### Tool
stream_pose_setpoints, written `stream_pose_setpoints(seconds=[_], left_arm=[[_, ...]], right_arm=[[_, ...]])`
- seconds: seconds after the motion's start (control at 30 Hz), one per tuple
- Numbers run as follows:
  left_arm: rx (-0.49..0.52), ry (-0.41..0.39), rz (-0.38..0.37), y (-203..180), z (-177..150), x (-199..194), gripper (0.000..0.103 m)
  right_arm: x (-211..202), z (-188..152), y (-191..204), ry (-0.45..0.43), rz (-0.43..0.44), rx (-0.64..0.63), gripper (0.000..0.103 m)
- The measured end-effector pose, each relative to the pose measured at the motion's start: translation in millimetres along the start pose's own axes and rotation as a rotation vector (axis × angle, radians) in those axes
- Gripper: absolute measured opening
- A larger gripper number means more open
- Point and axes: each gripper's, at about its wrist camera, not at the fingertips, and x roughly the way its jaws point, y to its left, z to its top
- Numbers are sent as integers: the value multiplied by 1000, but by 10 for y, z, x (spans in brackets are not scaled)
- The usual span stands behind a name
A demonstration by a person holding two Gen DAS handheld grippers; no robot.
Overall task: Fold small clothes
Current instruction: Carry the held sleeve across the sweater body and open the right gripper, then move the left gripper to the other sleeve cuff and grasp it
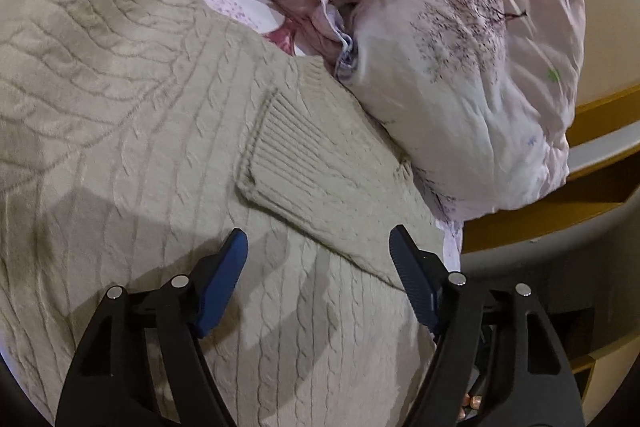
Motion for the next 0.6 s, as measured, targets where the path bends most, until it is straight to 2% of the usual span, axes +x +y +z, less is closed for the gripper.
stream_pose_setpoints(seconds=[0.07,0.17,0.2,0.23,0.33,0.37,0.47,0.53,0.6], left_arm=[[-9,-2,-1,3,22,4,74],[-10,-8,4,-1,42,19,74],[-6,-12,8,-9,47,24,74],[-2,-16,13,-16,51,28,74],[6,-28,25,-39,63,42,74],[14,-31,32,-50,62,51,74],[44,-17,44,-96,30,32,74],[81,-9,36,-112,-28,-90,74],[122,-19,45,-91,-86,-273,75]], right_arm=[[16,63,-125,-18,-6,56,46],[42,149,-221,-63,-8,105,33],[43,163,-256,-81,-19,101,18],[-4,182,-307,-105,-29,98,10],[-79,163,-361,-184,-58,107,9],[-71,150,-337,-182,-79,97,9],[3,94,-244,-94,-90,76,22],[-76,33,-148,-66,-86,52,49],[-149,-75,103,-77,-82,-46,50]])
